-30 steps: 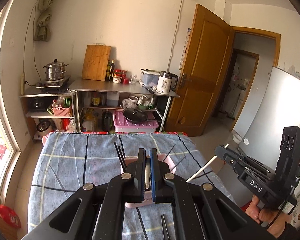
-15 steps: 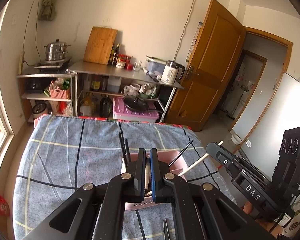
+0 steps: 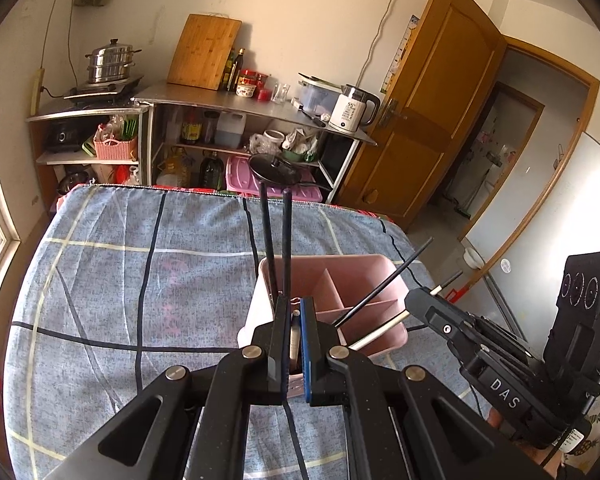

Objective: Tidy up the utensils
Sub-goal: 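Open both grippers to drop the wooden chopsticks into the pink basket, then move both grippers back down to the remaining chopsticks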

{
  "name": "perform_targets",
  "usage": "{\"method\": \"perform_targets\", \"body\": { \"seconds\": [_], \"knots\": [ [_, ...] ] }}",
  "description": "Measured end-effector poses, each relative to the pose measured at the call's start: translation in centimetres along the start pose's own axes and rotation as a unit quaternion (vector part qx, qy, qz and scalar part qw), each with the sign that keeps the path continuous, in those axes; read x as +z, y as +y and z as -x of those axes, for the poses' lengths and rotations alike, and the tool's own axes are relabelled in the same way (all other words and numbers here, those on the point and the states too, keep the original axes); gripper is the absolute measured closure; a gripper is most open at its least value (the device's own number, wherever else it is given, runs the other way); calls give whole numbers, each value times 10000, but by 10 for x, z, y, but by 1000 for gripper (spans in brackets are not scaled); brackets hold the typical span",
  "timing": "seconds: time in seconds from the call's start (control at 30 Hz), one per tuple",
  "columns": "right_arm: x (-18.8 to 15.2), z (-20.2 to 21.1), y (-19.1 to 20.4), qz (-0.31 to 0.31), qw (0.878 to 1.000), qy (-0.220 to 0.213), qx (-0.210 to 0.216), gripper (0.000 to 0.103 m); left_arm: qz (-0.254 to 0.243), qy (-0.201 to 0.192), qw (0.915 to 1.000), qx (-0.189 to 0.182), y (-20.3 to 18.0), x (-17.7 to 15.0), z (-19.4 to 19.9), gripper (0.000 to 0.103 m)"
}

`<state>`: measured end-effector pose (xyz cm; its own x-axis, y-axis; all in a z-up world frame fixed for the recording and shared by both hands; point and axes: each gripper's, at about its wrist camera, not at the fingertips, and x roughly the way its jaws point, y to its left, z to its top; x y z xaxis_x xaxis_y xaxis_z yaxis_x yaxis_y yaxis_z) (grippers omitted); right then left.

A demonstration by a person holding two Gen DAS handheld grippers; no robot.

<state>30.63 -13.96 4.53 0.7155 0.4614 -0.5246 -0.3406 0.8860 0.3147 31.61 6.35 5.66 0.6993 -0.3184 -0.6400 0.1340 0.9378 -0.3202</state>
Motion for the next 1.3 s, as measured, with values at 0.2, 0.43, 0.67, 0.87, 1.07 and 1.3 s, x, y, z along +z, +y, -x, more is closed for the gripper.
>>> {"method": "perform_targets", "body": {
  "seconds": [0.2, 0.43, 0.67, 0.87, 1.07, 1.3],
  "knots": [
    [-3, 12, 0, 139, 9999, 5, -35, 95, -100, -153, 9998, 42, 1, -3, 13, 97],
    [-3, 50, 0, 197, 9994, -271, -45, 93, -182, -473, 9986, 122, -5, -11, 45, 87],
    [-22, 83, -8, 188, 9993, -306, -104, 92, -326, -742, 9964, 229, -17, -41, 77, 87],
    [-56, 112, -15, 116, 9994, -313, -116, 92, -396, -750, 9963, 162, -31, -82, 90, 87],
    [-91, 129, -15, 276, 9992, -180, -208, 92, -544, -566, 9969, 85, -50, -133, 91, 87],
    [-132, 140, -18, 247, 9994, 69, -245, 92, -633, -332, 9974, 105, -60, -185, 87, 87]
  ]
}}
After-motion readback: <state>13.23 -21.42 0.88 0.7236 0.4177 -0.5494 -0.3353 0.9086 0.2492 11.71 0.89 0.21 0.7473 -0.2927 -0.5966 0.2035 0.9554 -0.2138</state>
